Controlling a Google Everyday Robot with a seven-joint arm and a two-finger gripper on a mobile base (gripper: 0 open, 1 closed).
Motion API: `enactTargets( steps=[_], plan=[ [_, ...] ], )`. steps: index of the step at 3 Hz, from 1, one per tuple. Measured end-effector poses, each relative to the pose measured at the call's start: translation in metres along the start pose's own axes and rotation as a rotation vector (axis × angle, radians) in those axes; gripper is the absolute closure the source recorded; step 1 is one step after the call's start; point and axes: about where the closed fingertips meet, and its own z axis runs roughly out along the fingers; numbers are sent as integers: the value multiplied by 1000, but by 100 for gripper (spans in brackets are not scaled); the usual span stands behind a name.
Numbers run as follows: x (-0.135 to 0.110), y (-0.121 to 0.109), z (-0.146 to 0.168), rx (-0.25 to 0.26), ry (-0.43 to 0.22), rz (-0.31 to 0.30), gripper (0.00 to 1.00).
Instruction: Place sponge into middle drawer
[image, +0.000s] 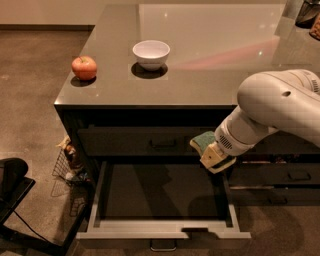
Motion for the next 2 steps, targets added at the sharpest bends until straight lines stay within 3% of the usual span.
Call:
enactTargets(
  steps=[1,2],
  plan=[
    [-5,-1,6,-15,-8,-3,100],
    [-9,7,56,-117,-37,-9,100]
  ],
)
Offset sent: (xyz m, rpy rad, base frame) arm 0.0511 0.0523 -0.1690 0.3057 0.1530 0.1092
